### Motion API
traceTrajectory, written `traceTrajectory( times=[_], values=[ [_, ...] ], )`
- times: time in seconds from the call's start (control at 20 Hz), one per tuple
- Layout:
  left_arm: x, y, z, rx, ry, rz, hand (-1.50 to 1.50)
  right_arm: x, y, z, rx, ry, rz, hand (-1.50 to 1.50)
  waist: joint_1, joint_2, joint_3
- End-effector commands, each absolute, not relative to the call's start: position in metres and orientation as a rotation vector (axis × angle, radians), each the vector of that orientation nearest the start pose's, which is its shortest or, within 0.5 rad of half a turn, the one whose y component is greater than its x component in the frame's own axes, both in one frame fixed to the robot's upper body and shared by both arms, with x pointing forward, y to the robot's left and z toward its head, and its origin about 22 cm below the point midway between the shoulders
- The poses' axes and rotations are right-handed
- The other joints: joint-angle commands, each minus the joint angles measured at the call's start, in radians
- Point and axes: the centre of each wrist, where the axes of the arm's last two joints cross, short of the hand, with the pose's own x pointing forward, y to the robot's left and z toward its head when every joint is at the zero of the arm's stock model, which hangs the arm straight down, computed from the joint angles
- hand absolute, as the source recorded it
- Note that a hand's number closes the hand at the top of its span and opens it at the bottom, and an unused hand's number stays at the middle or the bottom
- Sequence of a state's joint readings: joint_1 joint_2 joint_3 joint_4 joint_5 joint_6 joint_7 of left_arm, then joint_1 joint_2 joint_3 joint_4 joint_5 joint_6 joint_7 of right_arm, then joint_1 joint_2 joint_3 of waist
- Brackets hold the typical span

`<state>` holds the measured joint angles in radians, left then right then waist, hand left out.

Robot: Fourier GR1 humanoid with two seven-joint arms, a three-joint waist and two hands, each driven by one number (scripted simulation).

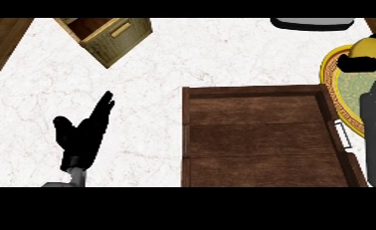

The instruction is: Pick the lemon from the tray and place it in the plate

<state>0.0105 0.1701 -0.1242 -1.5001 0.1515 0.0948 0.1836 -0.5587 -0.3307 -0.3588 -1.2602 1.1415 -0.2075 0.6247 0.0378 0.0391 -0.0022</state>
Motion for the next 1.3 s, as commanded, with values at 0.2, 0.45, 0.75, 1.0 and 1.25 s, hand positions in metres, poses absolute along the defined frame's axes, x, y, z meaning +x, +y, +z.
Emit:
traceTrajectory(
  times=[0.2, 0.45, 0.75, 1.0, 1.25],
  values=[
    [0.241, 0.228, -0.014, -0.039, -1.261, -0.094, 0.0, 0.375, -0.34, 0.155, -1.705, -0.826, -0.588, 1.5, 0.069, 0.019, -0.001],
    [0.243, 0.224, -0.018, -0.053, -1.24, -0.114, 0.0, 0.383, -0.343, 0.16, -1.829, -0.782, -0.811, 1.5, 0.074, 0.015, 0.001],
    [0.246, 0.229, -0.018, -0.032, -1.22, -0.094, 0.0, 0.377, -0.352, 0.127, -2.003, -0.608, -0.83, 1.5, 0.045, -0.002, 0.002],
    [0.243, 0.231, -0.021, -0.037, -1.212, -0.058, 0.0, 0.368, -0.372, 0.117, -2.084, -0.515, -0.884, 1.5, 0.022, -0.012, 0.004],
    [0.237, 0.232, -0.03, -0.005, -1.216, -0.035, 0.0, 0.347, -0.39, 0.077, -2.112, -0.487, -0.907, 1.5, 0.005, -0.016, 0.005]
  ],
)
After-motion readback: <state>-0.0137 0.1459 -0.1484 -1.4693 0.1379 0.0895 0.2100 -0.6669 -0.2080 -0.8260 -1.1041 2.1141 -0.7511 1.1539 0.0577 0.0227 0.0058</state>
